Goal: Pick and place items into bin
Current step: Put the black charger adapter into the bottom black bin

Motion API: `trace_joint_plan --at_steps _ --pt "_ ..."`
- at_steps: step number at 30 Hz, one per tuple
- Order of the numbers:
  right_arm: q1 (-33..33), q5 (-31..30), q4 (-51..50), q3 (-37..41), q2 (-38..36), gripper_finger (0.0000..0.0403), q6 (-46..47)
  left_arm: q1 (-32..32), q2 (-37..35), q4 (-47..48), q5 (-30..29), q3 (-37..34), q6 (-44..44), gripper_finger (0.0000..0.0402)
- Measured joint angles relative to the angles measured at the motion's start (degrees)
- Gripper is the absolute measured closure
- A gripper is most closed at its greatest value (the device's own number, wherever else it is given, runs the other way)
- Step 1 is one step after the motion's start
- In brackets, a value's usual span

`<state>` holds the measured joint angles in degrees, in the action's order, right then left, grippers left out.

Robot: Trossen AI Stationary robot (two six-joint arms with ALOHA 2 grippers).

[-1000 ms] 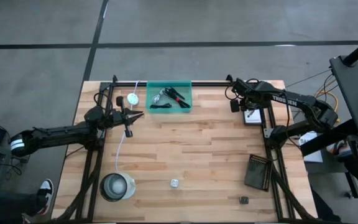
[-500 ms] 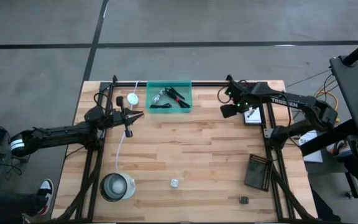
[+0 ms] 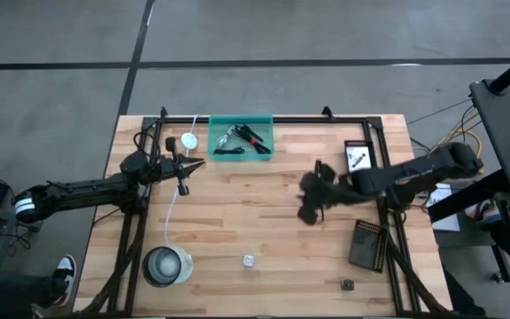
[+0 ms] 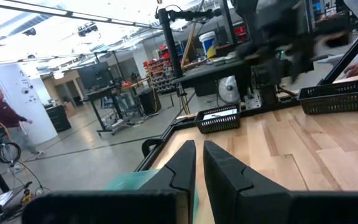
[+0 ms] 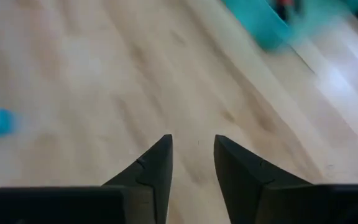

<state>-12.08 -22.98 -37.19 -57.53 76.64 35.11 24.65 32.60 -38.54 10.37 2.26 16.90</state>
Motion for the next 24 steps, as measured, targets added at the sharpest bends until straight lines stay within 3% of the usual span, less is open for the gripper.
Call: trace_joint_plan --at_steps 7,14,19,24 --pt "-9.9 -4.4 16.9 0.7 0.8 0.0278 -6.2 0.0 0.0 0.0 0.0 0.0 0.0 0.0386" --pt "-11.1 -3.6 19.8 0.8 6.8 0.0206 -8.8 0.0 0.0 -0.1 0.0 0.0 0.0 0.0386" --pt "-11.1 4.6 19.9 -0.2 11.5 0.0167 -9.1 0.0 0.0 0.0 0.0 0.0 0.0 0.0386" --pt "-11.1 12.3 19.9 -3.9 16.1 0.0155 -8.5 0.0 0.0 0.0 0.0 0.0 0.0 0.0386"
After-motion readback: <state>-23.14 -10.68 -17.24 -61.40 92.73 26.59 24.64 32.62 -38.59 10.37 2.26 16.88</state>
